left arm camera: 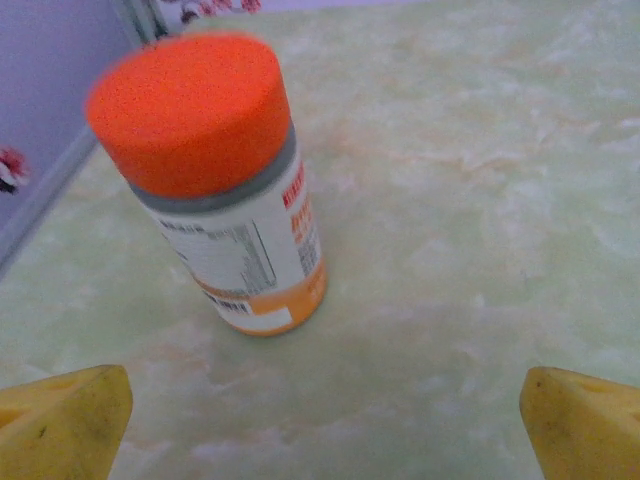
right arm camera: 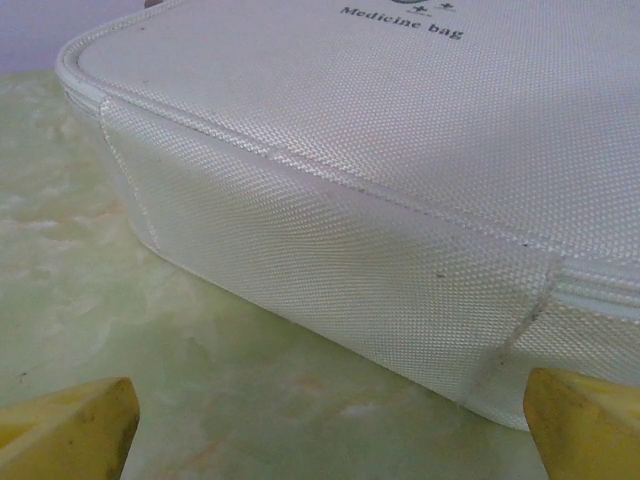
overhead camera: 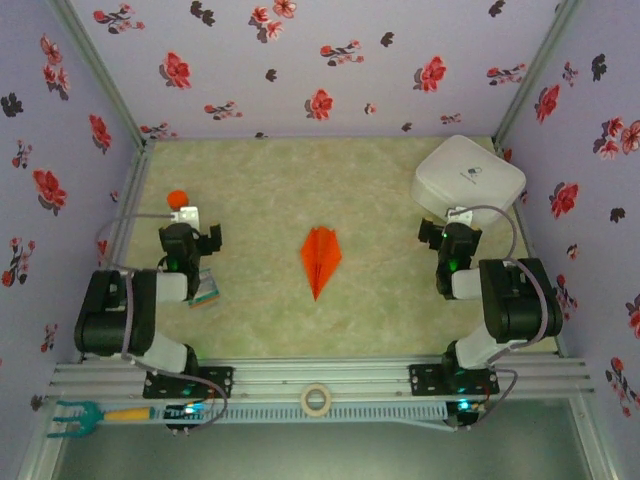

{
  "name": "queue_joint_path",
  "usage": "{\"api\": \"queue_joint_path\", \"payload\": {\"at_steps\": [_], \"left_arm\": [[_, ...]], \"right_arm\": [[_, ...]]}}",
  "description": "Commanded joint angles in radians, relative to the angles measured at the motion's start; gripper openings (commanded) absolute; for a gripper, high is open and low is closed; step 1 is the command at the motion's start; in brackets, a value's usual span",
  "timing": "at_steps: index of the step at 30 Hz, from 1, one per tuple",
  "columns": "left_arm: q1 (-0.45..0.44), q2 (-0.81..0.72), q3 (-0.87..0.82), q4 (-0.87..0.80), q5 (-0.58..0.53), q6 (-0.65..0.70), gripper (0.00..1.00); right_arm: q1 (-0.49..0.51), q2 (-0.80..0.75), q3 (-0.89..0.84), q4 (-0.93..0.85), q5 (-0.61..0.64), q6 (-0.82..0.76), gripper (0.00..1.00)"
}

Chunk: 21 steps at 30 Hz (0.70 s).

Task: Fold a paper plane with a square sheet of paper (pick it up from the middle)
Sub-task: Reset both arms

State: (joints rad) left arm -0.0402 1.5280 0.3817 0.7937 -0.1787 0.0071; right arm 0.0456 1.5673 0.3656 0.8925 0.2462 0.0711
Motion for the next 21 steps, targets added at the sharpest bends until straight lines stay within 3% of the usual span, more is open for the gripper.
{"api": "queue_joint_path", "payload": {"at_steps": [1, 3, 21], "left_arm": [[0.02, 0.02, -0.011, 0.146, 0.102, 0.02, 1.0], [0.043, 0.016, 0.023, 0.074, 0.079, -0.026, 1.0], [0.061, 0.012, 0.011, 0.093, 0.106, -0.033, 1.0]], "right_arm": [[-0.006, -0.01, 0.016, 0.005, 0.021, 0.022, 0.99], [-0.005, -0.009, 0.016, 0.006, 0.021, 0.022, 0.99], [-0.006, -0.009, 0.016, 0.006, 0.02, 0.022, 0.99]]}}
